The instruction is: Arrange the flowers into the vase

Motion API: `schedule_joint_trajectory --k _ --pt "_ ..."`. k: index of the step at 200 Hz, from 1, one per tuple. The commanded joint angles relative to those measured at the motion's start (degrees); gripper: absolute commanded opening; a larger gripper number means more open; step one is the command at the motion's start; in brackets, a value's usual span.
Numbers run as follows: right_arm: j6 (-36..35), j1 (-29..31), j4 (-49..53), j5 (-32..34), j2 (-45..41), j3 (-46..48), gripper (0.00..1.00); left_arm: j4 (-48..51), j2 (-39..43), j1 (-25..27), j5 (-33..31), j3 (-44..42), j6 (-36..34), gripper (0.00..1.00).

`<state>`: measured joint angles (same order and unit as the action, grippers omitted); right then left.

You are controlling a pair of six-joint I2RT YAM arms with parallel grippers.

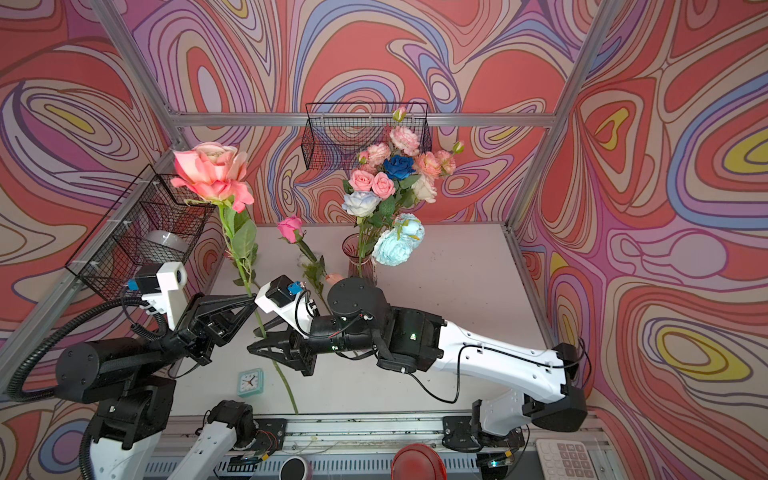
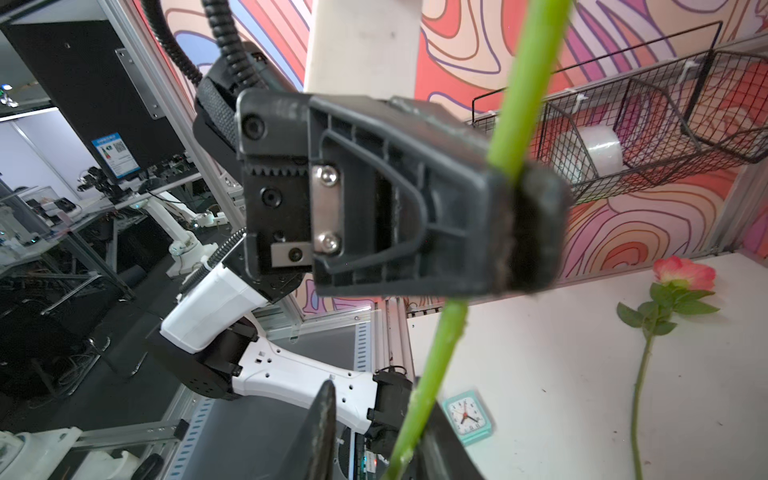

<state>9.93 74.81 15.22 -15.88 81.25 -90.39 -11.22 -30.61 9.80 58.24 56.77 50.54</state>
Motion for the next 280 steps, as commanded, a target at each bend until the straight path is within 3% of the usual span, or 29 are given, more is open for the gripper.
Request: schedule_joint_trajectory --k 1,10,17,36,47,94,126,150,188,234,280 --pt "0.3 0.3 -2.1 2.1 -3.1 2.1 0.0 -6.4 -0.2 0.1 1.0 -0.4 4.1 0.11" --pt "0.3 0.3 -2.6 4.1 -4.6 3.6 0.0 -4.2 0.4 0.1 -0.9 -0.3 2.8 0.42" --pt "0.2 0.3 -3.1 6.1 -6.1 5.2 0.0 -2.8 0.9 0.1 -2.3 -0.4 1.8 0.59" --pt "-0.3 0.3 -4.3 14.0 -11.2 10.3 0.0 3.4 2.1 0.1 -6.7 -0.2 -1.8 0.92" --pt "-1.1 0.3 -5.0 18.8 -14.7 13.5 0.0 5.1 2.8 0.1 -8.6 -0.7 -3.0 1.0" --pt "-8.2 0.4 -8.8 34.5 -27.0 23.1 0.0 11.2 7.6 0.1 -17.3 -4.2 -8.8 1.0" --pt "-16.6 0.3 -15.6 44.5 -25.9 26.4 0.0 17.4 9.0 0.1 -21.1 -6.0 -11.9 0.97" --pt "-21.7 0.3 -24.0 47.8 -24.7 29.4 0.0 18.8 9.4 0.1 -21.6 -7.6 -12.0 0.93" --pt "-23.4 -0.8 -24.8 47.8 -20.9 28.6 0.0 19.4 8.7 0.1 -21.1 -8.3 -12.1 0.91" --pt "-16.1 -8.0 -21.1 41.6 -18.5 29.2 0.0 18.6 7.7 0.1 -20.4 -8.9 -11.4 0.9" --pt "-10.3 -9.0 -16.3 40.2 -15.9 30.0 0.0 20.8 8.0 0.1 -22.4 -9.0 -10.2 0.9"
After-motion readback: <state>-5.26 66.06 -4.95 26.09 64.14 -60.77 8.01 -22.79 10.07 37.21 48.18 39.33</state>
